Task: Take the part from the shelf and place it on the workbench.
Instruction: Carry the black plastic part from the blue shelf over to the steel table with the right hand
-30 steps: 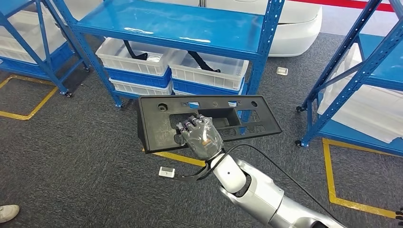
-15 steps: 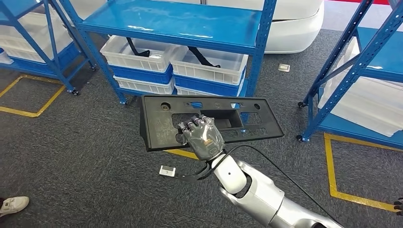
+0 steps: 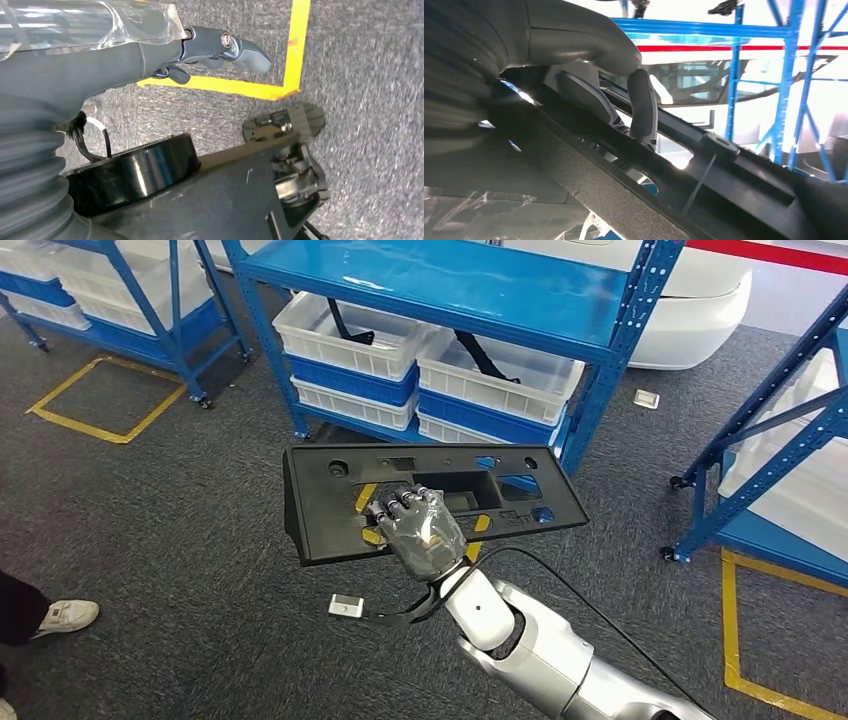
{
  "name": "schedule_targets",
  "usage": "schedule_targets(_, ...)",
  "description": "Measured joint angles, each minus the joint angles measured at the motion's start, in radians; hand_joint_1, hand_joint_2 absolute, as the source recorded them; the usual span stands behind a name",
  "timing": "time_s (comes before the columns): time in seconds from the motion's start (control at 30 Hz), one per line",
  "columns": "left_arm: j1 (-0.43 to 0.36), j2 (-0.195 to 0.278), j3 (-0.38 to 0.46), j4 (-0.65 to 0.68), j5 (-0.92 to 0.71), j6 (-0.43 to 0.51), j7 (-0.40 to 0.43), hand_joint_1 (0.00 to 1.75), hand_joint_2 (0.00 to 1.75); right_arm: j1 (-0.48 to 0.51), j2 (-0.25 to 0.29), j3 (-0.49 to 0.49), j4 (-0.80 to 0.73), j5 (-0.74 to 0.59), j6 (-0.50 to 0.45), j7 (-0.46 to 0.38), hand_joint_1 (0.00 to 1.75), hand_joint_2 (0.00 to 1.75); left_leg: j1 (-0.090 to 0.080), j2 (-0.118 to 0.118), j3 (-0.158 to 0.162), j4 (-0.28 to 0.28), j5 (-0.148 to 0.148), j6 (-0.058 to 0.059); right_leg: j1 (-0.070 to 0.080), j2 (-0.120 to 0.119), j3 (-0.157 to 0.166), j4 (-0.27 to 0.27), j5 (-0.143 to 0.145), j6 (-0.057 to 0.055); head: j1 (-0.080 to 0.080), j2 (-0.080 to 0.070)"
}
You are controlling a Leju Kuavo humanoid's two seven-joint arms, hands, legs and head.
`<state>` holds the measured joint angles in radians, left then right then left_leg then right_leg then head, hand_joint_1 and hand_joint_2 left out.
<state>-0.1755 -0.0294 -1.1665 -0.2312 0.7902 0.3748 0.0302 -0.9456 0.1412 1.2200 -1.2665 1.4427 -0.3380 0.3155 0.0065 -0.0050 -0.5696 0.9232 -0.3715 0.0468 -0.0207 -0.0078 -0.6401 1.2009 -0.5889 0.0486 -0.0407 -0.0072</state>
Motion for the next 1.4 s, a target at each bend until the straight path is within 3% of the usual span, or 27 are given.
schedule_targets(0.03,0.001,0.000,-0.002,0.000,-0.001,0.000,0.001,0.00,1.75,0.004,-0.002,0.000,0.000,0.000,0.000,0.000,1.75,1.75,-0.003,-0.011,-0.001,0.000,0.001,0.002,0.002,0.004,-0.025,0.051,-0.012,-0.002,0.000,0.000)
schedule_targets(0.07,0.002,0.000,-0.005,0.000,-0.001,0.000,0.002,0.00,1.75,0.007,-0.004,0.000,0.000,0.000,0.000,0.000,1.75,1.75,-0.006,-0.022,-0.001,0.001,0.002,0.003,0.003,0.006,-0.033,0.065,-0.005,-0.004,0.000,0.000)
schedule_targets(0.13,0.003,0.000,-0.008,0.000,-0.002,0.000,0.003,0.00,1.75,0.010,-0.005,0.000,0.000,0.000,0.000,0.000,1.75,1.75,-0.010,-0.045,-0.001,0.004,0.002,0.004,0.003,0.015,0.006,-0.025,0.059,-0.012,0.000,0.000)
schedule_targets(0.2,0.001,0.000,-0.012,0.000,-0.002,0.001,0.004,0.00,1.75,0.007,-0.005,0.000,-0.003,0.000,0.000,0.000,1.75,1.75,-0.014,-0.066,-0.008,0.014,0.001,0.002,0.001,0.051,0.067,-0.163,0.121,-0.020,0.000,0.000)
schedule_targets(0.27,-0.002,0.000,-0.016,0.000,-0.003,0.000,0.006,0.00,1.75,0.004,-0.006,-0.001,-0.006,0.000,0.000,0.002,1.75,1.75,-0.014,-0.085,-0.024,0.025,0.004,-0.006,0.001,0.075,0.089,-0.225,0.136,-0.021,0.000,0.000)
schedule_targets(0.33,0.001,0.002,-0.016,0.000,-0.004,0.000,0.008,0.00,1.75,0.003,-0.005,-0.001,-0.007,-0.001,0.000,0.003,1.75,1.75,-0.011,-0.098,-0.038,0.030,0.007,-0.017,0.001,0.059,0.087,-0.229,0.137,-0.025,0.000,0.000)
schedule_targets(0.4,0.006,0.003,-0.018,0.000,-0.006,0.000,0.009,0.00,1.75,0.003,-0.005,-0.002,-0.009,-0.002,0.000,0.005,1.75,1.75,-0.011,-0.072,-0.060,0.069,-0.017,-0.030,-0.003,0.039,0.086,-0.233,0.142,-0.033,-0.002,0.000)
schedule_targets(0.47,0.005,0.002,-0.020,0.000,-0.011,-0.001,0.010,0.00,1.75,0.004,-0.006,-0.003,-0.011,-0.003,0.001,0.008,1.75,1.75,-0.007,-0.029,-0.112,0.188,-0.079,-0.046,-0.004,0.018,0.086,-0.235,0.144,-0.037,-0.003,0.000)
schedule_targets(0.5,0.004,0.002,-0.022,0.000,-0.014,-0.001,0.011,0.00,1.75,0.005,-0.007,-0.004,-0.012,-0.004,0.001,0.009,1.75,1.75,-0.002,-0.018,-0.143,0.259,-0.108,-0.052,-0.004,0.006,0.086,-0.235,0.144,-0.038,-0.003,0.000)
schedule_targets(0.53,0.004,0.002,-0.024,0.000,-0.017,-0.001,0.012,0.00,1.75,0.006,-0.008,-0.004,-0.013,-0.005,0.002,0.010,1.75,1.75,0.003,-0.012,-0.165,0.312,-0.124,-0.057,-0.003,-0.005,0.086,-0.234,0.144,-0.038,-0.003,0.000)
schedule_targets(0.57,0.004,0.002,-0.026,0.000,-0.020,-0.001,0.013,0.00,1.75,0.009,-0.010,-0.004,-0.013,-0.006,0.002,0.011,1.75,1.75,0.006,-0.008,-0.171,0.329,-0.123,-0.061,-0.003,-0.017,0.086,-0.234,0.144,-0.038,-0.003,0.000)
schedule_targets(0.6,0.004,0.003,-0.028,0.000,-0.022,-0.001,0.014,0.00,1.75,0.010,-0.010,-0.004,-0.014,-0.006,0.003,0.013,1.75,1.75,0.009,-0.004,-0.156,0.302,-0.104,-0.062,-0.003,-0.027,0.086,-0.234,0.143,-0.037,-0.003,0.000)
schedule_targets(0.67,0.003,0.004,-0.032,0.000,-0.026,-0.002,0.016,0.00,1.75,0.012,-0.010,-0.005,-0.019,-0.006,0.003,0.016,1.75,1.75,0.008,0.024,-0.080,0.158,-0.045,-0.060,-0.002,-0.045,0.088,-0.234,0.142,-0.034,-0.003,0.000)
schedule_targets(0.73,-0.001,0.004,-0.034,0.000,-0.031,-0.003,0.016,0.00,1.75,0.012,-0.012,-0.010,-0.026,-0.006,0.003,0.018,1.75,1.75,-0.003,0.054,-0.024,0.047,-0.015,-0.048,0.003,-0.060,0.087,-0.234,0.140,-0.027,-0.003,0.000)
schedule_targets(0.77,-0.002,0.004,-0.036,0.000,-0.032,-0.004,0.017,0.00,1.75,0.012,-0.013,-0.013,-0.029,-0.006,0.004,0.019,1.75,1.75,-0.009,0.061,-0.017,0.029,-0.015,-0.042,0.005,-0.068,0.087,-0.234,0.139,-0.023,-0.002,0.000)
schedule_targets(0.83,-0.003,0.005,-0.039,0.000,-0.034,-0.005,0.018,0.00,1.75,0.013,-0.015,-0.016,-0.037,-0.006,0.010,0.021,1.75,1.75,-0.011,0.043,-0.019,0.026,-0.012,-0.028,0.006,-0.082,0.087,-0.235,0.136,-0.013,-0.002,0.000)
schedule_targets(0.9,-0.002,0.006,-0.039,0.000,-0.034,-0.005,0.021,0.00,1.75,0.014,-0.018,-0.020,-0.046,-0.006,0.015,0.022,1.75,1.75,-0.007,0.025,-0.018,0.018,-0.005,-0.014,0.004,-0.060,0.078,-0.208,0.112,-0.005,-0.002,0.000)
schedule_targets(0.93,-0.003,0.006,-0.040,0.000,-0.034,-0.005,0.022,0.00,1.75,0.014,-0.020,-0.023,-0.051,-0.006,0.017,0.022,1.75,1.75,-0.005,0.017,-0.017,0.014,-0.001,-0.006,0.003,-0.038,0.059,-0.164,0.084,-0.003,-0.002,0.000)
schedule_targets(1.0,-0.008,0.006,-0.040,0.000,-0.034,-0.005,0.026,0.00,1.75,0.017,-0.026,-0.025,-0.056,-0.006,0.019,0.021,1.75,1.75,-0.005,-0.001,-0.018,0.014,0.002,0.001,0.003,-0.003,-0.001,-0.025,0.017,-0.004,-0.001,0.000)
schedule_targets(1.03,-0.009,0.006,-0.040,0.000,-0.034,-0.006,0.027,0.00,1.75,0.020,-0.030,-0.026,-0.057,-0.006,0.021,0.021,1.75,1.75,-0.006,-0.012,-0.018,0.014,0.002,0.003,0.004,0.003,-0.030,0.037,-0.004,-0.003,-0.001,0.000)
schedule_targets(1.07,-0.010,0.006,-0.040,0.000,-0.036,-0.007,0.027,0.00,1.75,0.023,-0.033,-0.026,-0.059,-0.005,0.024,0.021,1.75,1.75,-0.006,-0.024,-0.018,0.015,0.002,0.003,0.004,0.006,-0.045,0.066,-0.005,-0.003,-0.001,0.000)
schedule_targets(1.1,-0.010,0.006,-0.041,0.000,-0.040,-0.009,0.028,0.00,1.75,0.026,-0.037,-0.026,-0.061,-0.003,0.027,0.021,1.75,1.75,-0.005,-0.036,-0.018,0.017,0.002,0.003,0.004,0.007,-0.040,0.053,0.014,-0.003,-0.001,0.000)
schedule_targets(1.13,-0.010,0.006,-0.041,0.000,-0.047,-0.012,0.028,0.00,1.75,0.027,-0.039,-0.026,-0.065,-0.001,0.030,0.021,1.75,1.75,-0.005,-0.048,-0.018,0.019,0.002,0.002,0.002,0.012,-0.018,0.002,0.048,-0.003,-0.001,0.000)
schedule_targets(1.2,-0.013,0.005,-0.045,0.000,-0.059,-0.015,0.030,0.00,1.75,0.026,-0.044,-0.027,-0.074,0.004,0.034,0.023,1.75,1.75,-0.005,-0.071,-0.023,0.028,0.000,-0.003,-0.003,0.050,0.045,-0.140,0.114,-0.004,-0.001,0.000)
schedule_targets(1.23,-0.016,0.004,-0.047,0.000,-0.063,-0.016,0.031,0.00,1.75,0.025,-0.046,-0.028,-0.078,0.005,0.036,0.024,1.75,1.75,-0.005,-0.081,-0.028,0.032,0.000,-0.008,-0.006,0.068,0.066,-0.188,0.130,-0.004,-0.001,0.000)
schedule_targets(1.27,-0.018,0.003,-0.049,0.000,-0.066,-0.016,0.031,0.00,1.75,0.024,-0.048,-0.029,-0.081,0.006,0.037,0.025,1.75,1.75,-0.005,-0.091,-0.033,0.034,0.001,-0.013,-0.007,0.080,0.075,-0.212,0.135,-0.006,-0.002,0.000)
schedule_targets(1.4,-0.015,0.004,-0.056,0.000,-0.068,-0.017,0.032,0.00,1.75,0.023,-0.050,-0.030,-0.090,0.006,0.039,0.026,1.75,1.75,0.002,-0.122,-0.045,0.032,0.010,-0.032,-0.005,0.053,0.076,-0.221,0.139,-0.021,-0.002,0.000)
